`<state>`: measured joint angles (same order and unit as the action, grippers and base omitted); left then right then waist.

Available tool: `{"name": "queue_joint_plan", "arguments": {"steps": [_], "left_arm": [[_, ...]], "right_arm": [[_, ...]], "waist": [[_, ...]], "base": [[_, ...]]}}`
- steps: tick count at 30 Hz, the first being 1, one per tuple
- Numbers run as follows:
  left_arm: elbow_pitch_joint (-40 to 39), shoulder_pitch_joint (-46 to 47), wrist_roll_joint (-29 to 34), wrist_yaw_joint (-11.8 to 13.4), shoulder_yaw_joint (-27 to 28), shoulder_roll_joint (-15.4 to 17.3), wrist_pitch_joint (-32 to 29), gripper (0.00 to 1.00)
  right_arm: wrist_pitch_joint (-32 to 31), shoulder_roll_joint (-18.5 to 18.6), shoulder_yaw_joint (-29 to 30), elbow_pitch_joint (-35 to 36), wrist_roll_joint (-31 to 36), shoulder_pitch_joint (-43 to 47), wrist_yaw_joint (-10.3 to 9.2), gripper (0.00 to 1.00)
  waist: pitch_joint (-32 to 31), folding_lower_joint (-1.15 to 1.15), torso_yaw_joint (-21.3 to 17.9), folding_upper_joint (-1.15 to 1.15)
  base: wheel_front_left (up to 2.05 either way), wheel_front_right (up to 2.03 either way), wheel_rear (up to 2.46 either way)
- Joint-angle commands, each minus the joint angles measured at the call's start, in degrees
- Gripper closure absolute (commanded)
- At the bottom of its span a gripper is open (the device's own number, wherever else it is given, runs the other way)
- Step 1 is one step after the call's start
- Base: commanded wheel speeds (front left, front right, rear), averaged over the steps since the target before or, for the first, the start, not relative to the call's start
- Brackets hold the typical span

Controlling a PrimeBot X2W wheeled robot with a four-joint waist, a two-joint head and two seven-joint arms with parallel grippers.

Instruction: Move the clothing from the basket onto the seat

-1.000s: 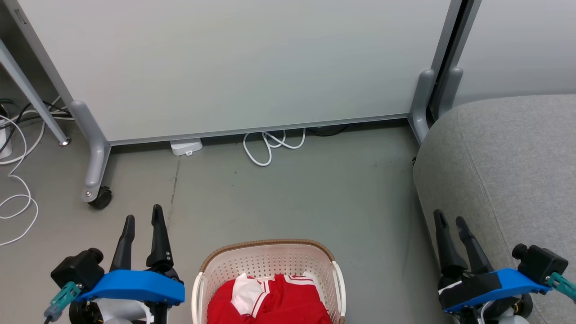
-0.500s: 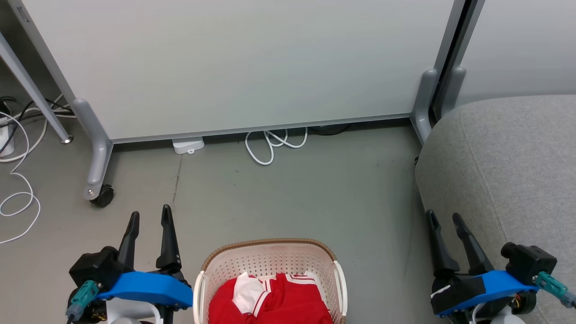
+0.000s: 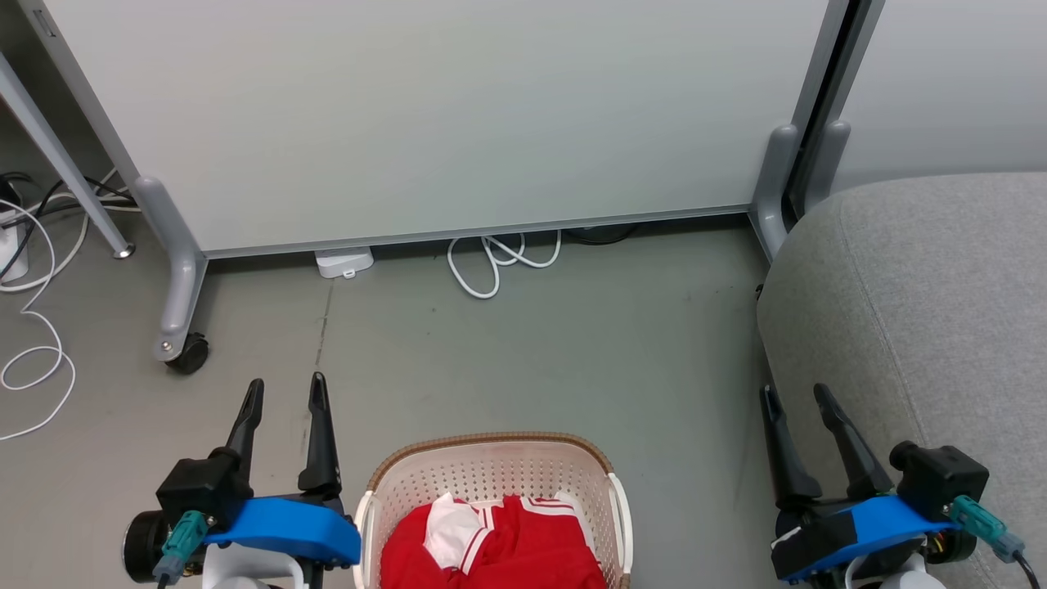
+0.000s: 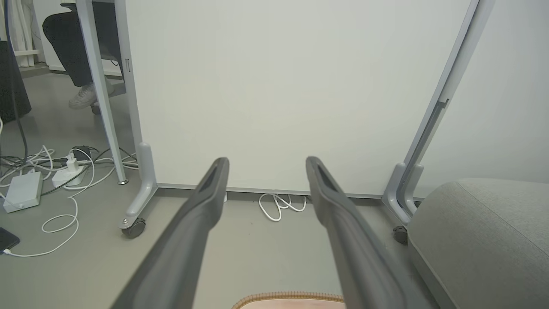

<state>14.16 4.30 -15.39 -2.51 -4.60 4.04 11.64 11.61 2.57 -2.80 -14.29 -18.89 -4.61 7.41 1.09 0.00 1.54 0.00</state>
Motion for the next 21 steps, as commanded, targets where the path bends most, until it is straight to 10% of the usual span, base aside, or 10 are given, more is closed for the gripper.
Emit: {"name": "queue_joint_plan", "arguments": {"steps": [1, 21], "left_arm": [[-0.1, 1.0, 1.3, 0.1, -0.3, 0.4, 0.4, 0.0], [1.1, 0.9, 9.6, -0.4, -0.6, 0.0, 2.7, 0.0]], "right_arm": [[0.5, 0.4, -0.1, 0.1, 1.4, -1.1, 0.11, 0.0], [2.7, 0.4, -1.2, -1.0, 10.3, -0.9, 0.11, 0.0]], "waist": [[0.0, 0.0, 0.0, 0.0], [-0.1, 0.0, 0.5, 0.0]], "base": [[0.0, 0.0, 0.0], [0.0, 0.0, 0.0]]}}
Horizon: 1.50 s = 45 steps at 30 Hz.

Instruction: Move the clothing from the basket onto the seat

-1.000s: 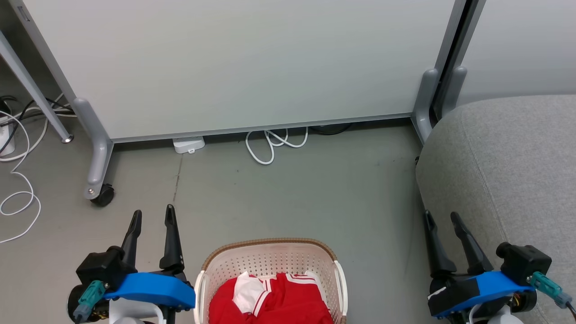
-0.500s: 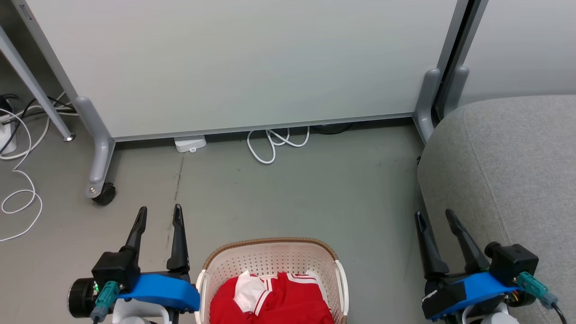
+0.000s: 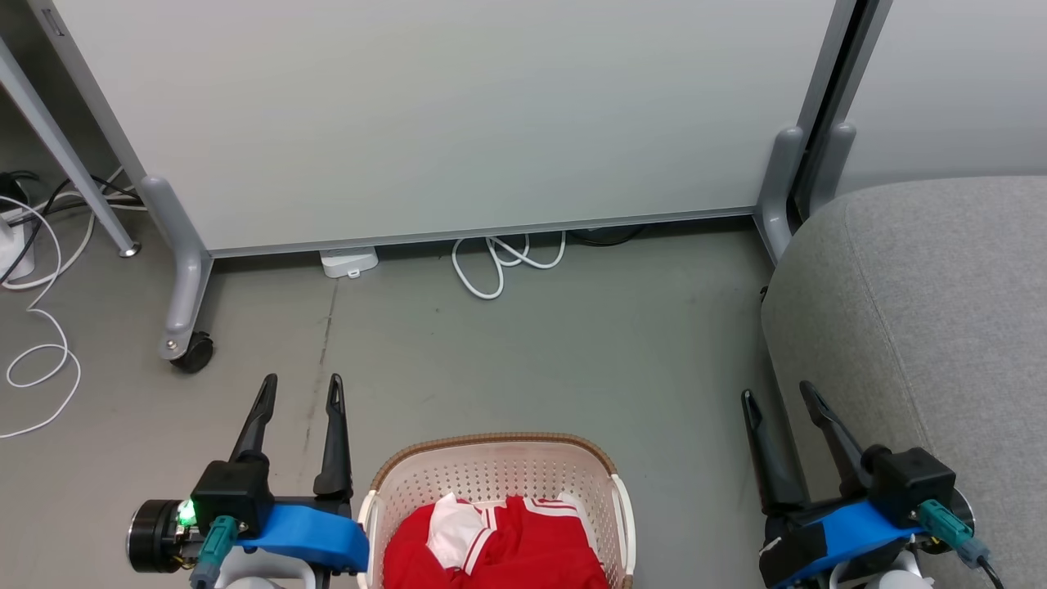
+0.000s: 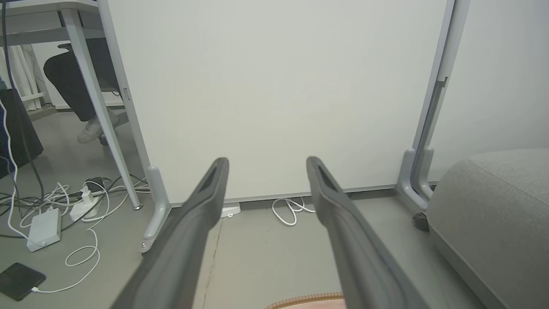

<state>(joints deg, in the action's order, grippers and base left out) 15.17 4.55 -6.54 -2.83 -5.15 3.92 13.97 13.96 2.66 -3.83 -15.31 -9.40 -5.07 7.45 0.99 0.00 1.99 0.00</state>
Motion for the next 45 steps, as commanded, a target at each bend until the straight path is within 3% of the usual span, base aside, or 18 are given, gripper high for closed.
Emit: {"name": "queue_joint_plan", "arguments": {"steps": [1, 10, 28, 36, 45], "left_arm": [[0.1, 0.6, 1.1, -0.1, 0.0, 0.1, 0.4, 0.0], [1.1, 0.8, 4.3, -0.7, 0.2, -0.2, 1.4, 0.0], [2.3, 2.0, 4.7, -1.8, 0.3, -0.5, 1.3, 0.0], [6.5, 7.9, 5.1, -4.3, -4.5, 2.1, 1.3, 0.0], [15.2, 17.8, 3.5, -4.8, -14.8, 6.2, 1.2, 0.0]], "right_arm": [[0.5, 0.3, -0.2, 0.0, 1.1, -0.5, 0.04, 0.0], [1.4, 0.4, -0.4, -0.7, 4.7, -0.5, 0.05, 0.0], [1.3, 0.4, -1.0, -0.9, 4.3, -0.9, 0.05, 0.0], [1.3, 0.3, -0.9, 0.2, 4.9, -3.2, 0.04, 0.0], [1.3, 0.3, -0.5, 2.0, 5.5, -7.8, 0.04, 0.0]], "waist": [[0.0, 0.0, 0.0, 0.0], [0.1, 0.0, 0.4, 0.0], [0.2, 0.0, -0.2, 0.0], [4.4, 0.0, -3.3, 0.0], [13.6, 0.0, -7.6, 0.0]], "base": [[0.0, 0.0, 0.0], [0.0, 0.0, 0.0], [0.0, 0.0, 0.0], [0.0, 0.0, 0.0], [0.0, 0.0, 0.0]]}}
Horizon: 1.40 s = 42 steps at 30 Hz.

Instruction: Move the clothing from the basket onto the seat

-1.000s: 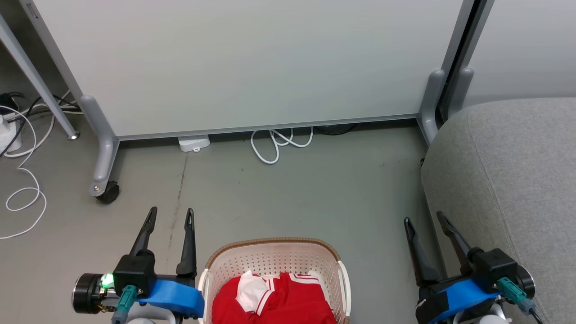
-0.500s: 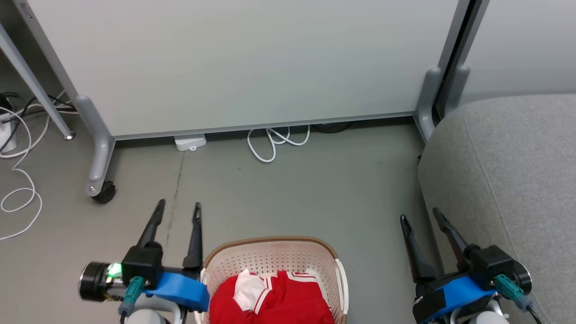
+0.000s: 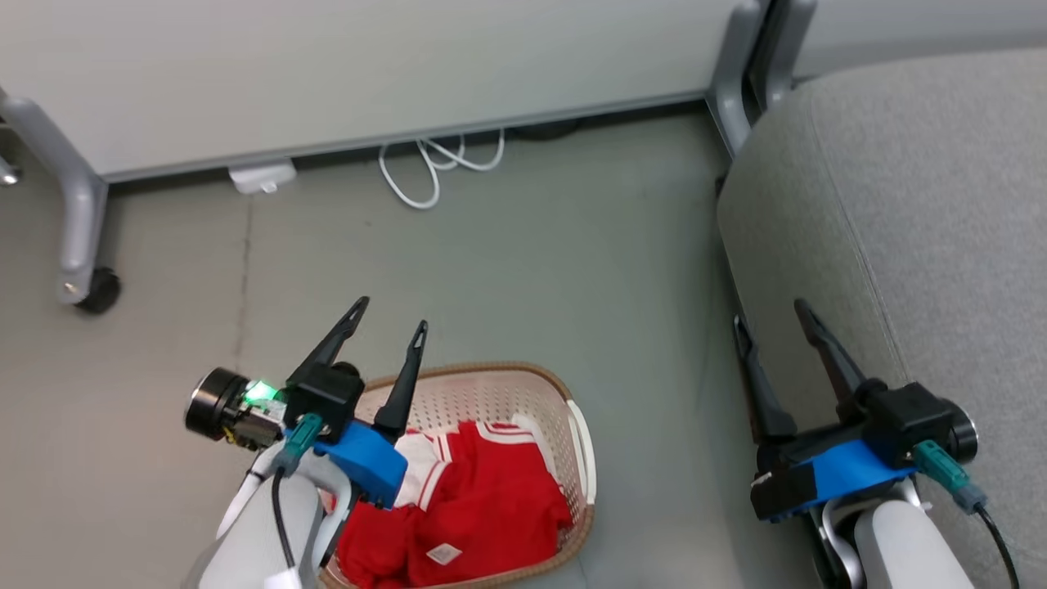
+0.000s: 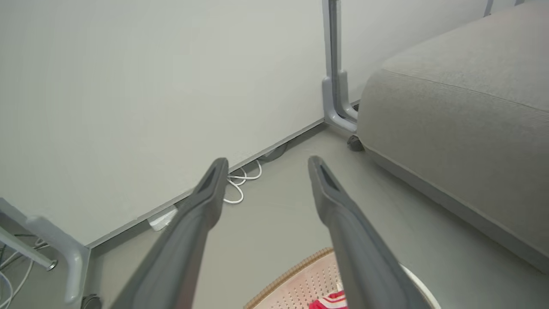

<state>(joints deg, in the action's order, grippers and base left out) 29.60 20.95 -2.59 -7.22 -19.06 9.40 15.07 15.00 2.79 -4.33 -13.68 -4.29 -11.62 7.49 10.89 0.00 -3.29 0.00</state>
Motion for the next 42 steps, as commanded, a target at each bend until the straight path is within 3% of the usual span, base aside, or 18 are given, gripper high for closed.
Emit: {"name": "queue_joint_plan", "arguments": {"steps": [1, 9, 16, 22, 29, 36, 42], "left_arm": [[1.8, 2.7, -1.2, -0.2, -2.5, 1.2, 0.2, 0.0], [9.5, 11.0, -5.1, -0.3, -13.7, 4.8, 0.2, 0.0], [18.2, 18.8, -9.5, -0.3, -25.8, 5.9, 0.2, 0.0], [24.8, 25.0, -15.9, -0.3, -37.4, 5.5, -0.4, 0.0], [28.1, 30.8, -24.7, -0.3, -50.9, 6.7, -5.3, 0.0], [27.9, 34.0, -28.4, -0.3, -54.3, 8.4, -11.3, 0.0], [27.7, 35.0, -26.9, -0.3, -54.4, 9.4, -16.5, 0.0]], "right_arm": [[0.3, 0.2, 0.0, 0.6, 0.5, -1.9, 0.01, 0.0], [0.3, 0.2, -0.1, 2.6, -0.2, -6.4, 0.01, 0.0], [0.3, 0.2, -0.6, 4.6, 0.0, -9.9, 0.01, 0.0], [0.3, 0.1, -0.6, 6.1, 0.6, -12.5, 0.01, 0.0], [0.3, 0.1, -0.6, 7.9, 1.6, -14.7, 0.01, 0.0], [0.3, 0.1, -0.1, 10.0, 2.4, -15.8, 0.01, 0.0], [0.3, 0.1, -0.1, 12.0, 2.7, -16.3, 0.01, 0.0]], "waist": [[4.8, 0.0, -2.8, 0.0], [13.1, 0.0, -5.7, 0.0], [20.5, 0.0, -7.3, 0.0], [26.5, 0.0, -7.9, 0.0], [33.1, 0.0, -8.1, 0.0], [38.8, 0.0, -8.9, 0.0], [42.5, 0.0, -9.2, 0.0]], "base": [[0.0, 0.0, 0.0], [0.0, 0.0, 0.0], [0.0, 0.0, 0.0], [0.0, 0.0, 0.0], [0.0, 0.0, 0.0], [0.0, 0.0, 0.0], [0.0, 0.0, 0.0]]}}
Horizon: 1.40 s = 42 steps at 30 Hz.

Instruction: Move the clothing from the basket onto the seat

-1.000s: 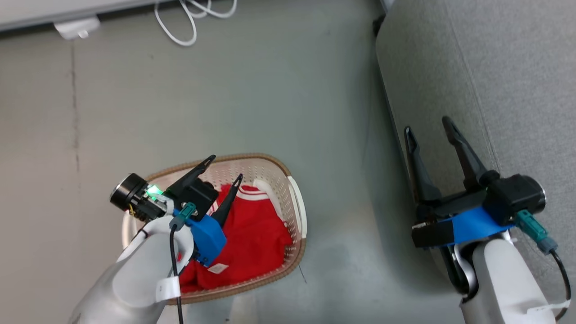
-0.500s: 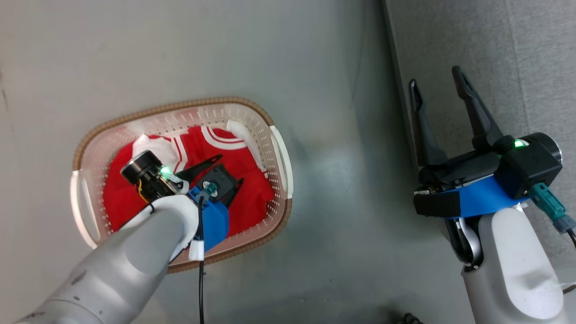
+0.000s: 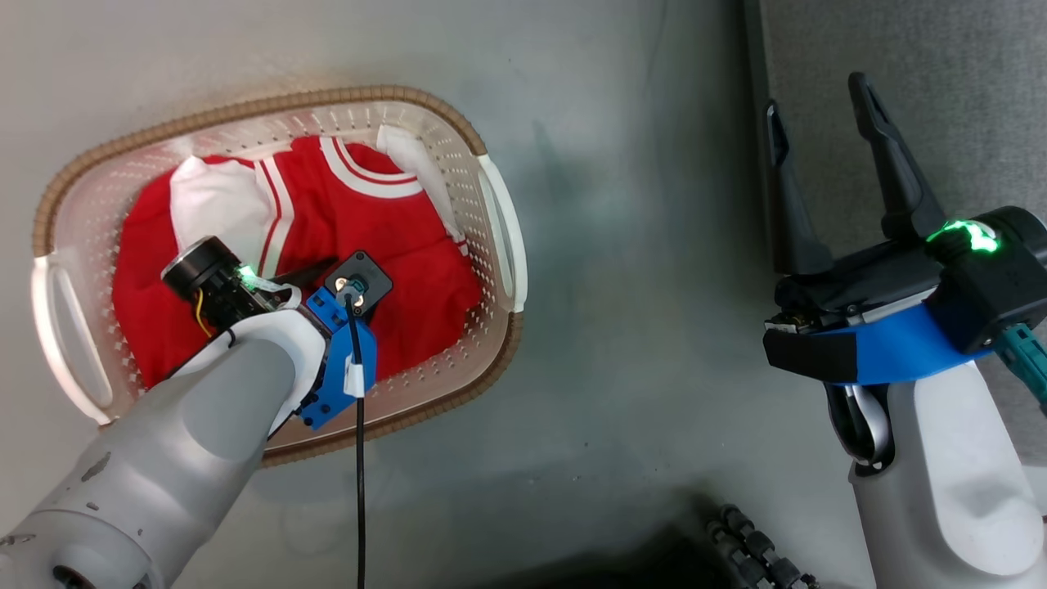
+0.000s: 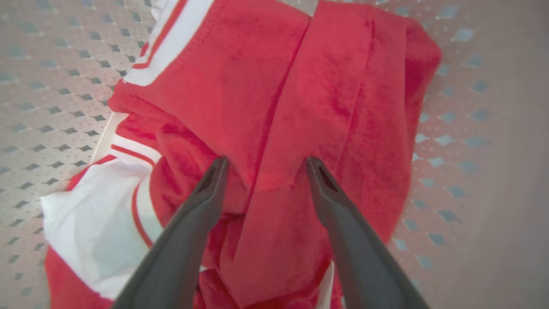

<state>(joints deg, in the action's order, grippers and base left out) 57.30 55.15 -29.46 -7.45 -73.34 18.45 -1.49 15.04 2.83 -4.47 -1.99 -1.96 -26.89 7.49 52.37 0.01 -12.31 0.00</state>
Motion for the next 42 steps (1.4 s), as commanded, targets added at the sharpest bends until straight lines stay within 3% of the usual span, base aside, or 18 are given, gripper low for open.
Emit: {"name": "queue_joint_plan", "arguments": {"steps": [1, 13, 14, 15, 24, 31, 42], "left_arm": [[0.0, 0.9, 0.1, 0.0, -0.1, 0.5, -0.5, 0.0], [1.5, 2.3, 3.0, 0.0, -0.1, -0.1, -2.9, 0.0], [1.4, 2.1, 3.3, 0.0, -0.1, -0.1, -3.3, 0.85], [1.1, 1.6, 3.7, 0.0, -0.1, -0.2, -3.8, 1.0], [-0.9, 1.0, 3.3, 0.0, -0.1, -0.4, -2.0, 1.0], [-1.5, 1.7, 3.5, 0.0, -0.1, -2.9, 5.6, 1.0], [-0.8, 0.4, -2.7, 0.0, -0.1, -7.4, 16.4, 1.0]], "right_arm": [[0.2, 0.1, 0.1, 0.6, 0.3, -1.1, 0.01, 0.0], [0.2, 0.1, 0.0, 3.2, 0.5, -0.9, 0.01, 0.0], [0.2, 0.1, 0.0, 3.3, 0.5, -0.9, 0.01, 0.0], [0.2, 0.1, -0.1, 3.3, 0.5, -1.0, 0.01, 0.0], [0.2, 0.1, 0.4, 3.0, 1.1, -1.3, 0.01, 0.0], [0.2, 0.1, 1.3, 2.0, 2.4, -0.7, 0.01, 0.0], [0.2, 0.1, 1.2, -1.0, 3.5, 2.0, 0.01, 0.0]], "waist": [[1.7, -0.01, -0.2, 0.0], [5.8, -0.01, -0.3, 0.0], [5.8, -0.01, -0.2, 0.0], [5.7, -0.01, -0.2, 0.0], [3.7, -0.01, 0.8, 0.0], [-0.7, -0.01, 3.7, 0.0], [-12.5, -0.01, 7.9, 0.0]], "base": [[0.0, 0.0, 0.0], [0.0, 0.0, 0.0], [0.0, 0.0, 0.0], [0.0, 0.0, 0.0], [0.0, 0.0, 0.0], [0.0, 0.0, 0.0], [0.0, 0.0, 0.0]]}}
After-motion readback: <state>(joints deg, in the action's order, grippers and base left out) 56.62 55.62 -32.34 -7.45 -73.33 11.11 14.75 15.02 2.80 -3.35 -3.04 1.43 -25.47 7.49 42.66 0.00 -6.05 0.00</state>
